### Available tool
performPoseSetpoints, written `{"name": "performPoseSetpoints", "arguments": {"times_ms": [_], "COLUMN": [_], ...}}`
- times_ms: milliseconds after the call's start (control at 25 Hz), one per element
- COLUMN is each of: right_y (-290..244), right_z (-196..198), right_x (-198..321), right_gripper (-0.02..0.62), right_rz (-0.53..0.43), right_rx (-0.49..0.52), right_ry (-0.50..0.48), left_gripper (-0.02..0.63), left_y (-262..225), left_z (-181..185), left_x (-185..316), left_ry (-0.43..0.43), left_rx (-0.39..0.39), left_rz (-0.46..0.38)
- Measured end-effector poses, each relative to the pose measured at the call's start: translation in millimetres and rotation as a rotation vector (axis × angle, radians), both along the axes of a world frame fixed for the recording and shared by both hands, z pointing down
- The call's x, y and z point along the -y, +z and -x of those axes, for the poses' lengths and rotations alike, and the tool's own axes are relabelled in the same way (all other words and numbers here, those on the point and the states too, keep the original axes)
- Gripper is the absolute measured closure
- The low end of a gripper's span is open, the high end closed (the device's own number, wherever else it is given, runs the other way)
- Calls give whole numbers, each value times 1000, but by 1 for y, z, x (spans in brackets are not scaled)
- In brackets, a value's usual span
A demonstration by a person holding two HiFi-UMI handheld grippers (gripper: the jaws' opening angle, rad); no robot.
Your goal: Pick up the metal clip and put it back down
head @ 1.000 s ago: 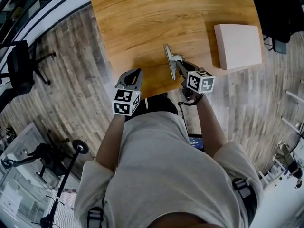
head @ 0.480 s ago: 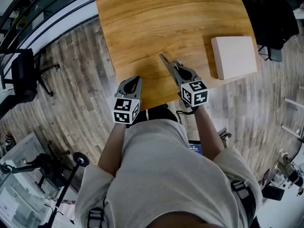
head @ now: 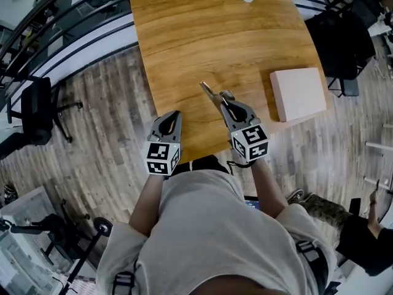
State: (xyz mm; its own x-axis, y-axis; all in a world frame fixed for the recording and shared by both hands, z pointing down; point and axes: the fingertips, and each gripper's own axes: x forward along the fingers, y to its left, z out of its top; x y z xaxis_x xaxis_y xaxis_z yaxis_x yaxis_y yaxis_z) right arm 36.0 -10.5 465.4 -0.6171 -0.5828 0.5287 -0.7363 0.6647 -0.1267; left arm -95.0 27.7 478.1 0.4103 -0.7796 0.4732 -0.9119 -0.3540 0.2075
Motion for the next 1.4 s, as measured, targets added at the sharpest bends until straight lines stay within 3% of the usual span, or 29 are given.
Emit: {"name": "performPoseSetpoints", "arguments": {"times_ms": [200, 440, 760, 1080, 1240, 1360, 1400], "right_y": [-31, -52, -62, -79, -81, -81, -82], "right_z": [23, 55, 73, 76, 71, 69, 68], "right_x": [-10, -19, -28, -32, -28, -29, -29], "right_gripper": [552, 552, 552, 552, 552, 553, 554], "right_rz": [-123, -194, -182, -192, -182, -164, -162], "right_rx": [-120, -106, -44, 6, 38, 98, 120], "right_ry": [-50, -64, -20, 26, 56, 74, 75], "left_gripper": [580, 580, 580, 580, 580, 575, 539], "left_y": [-24, -60, -53, -56, -52, -52, -49], "left_z": [26, 50, 59, 65, 51, 38, 32], "left_x": [5, 9, 2, 8, 17, 21, 21], "left_ry": [-50, -76, -29, 18, 91, 148, 179], "left_rx": [70, 42, 39, -17, -143, -315, -386], "left_rz": [-74, -162, -127, -107, -78, -94, -74]}}
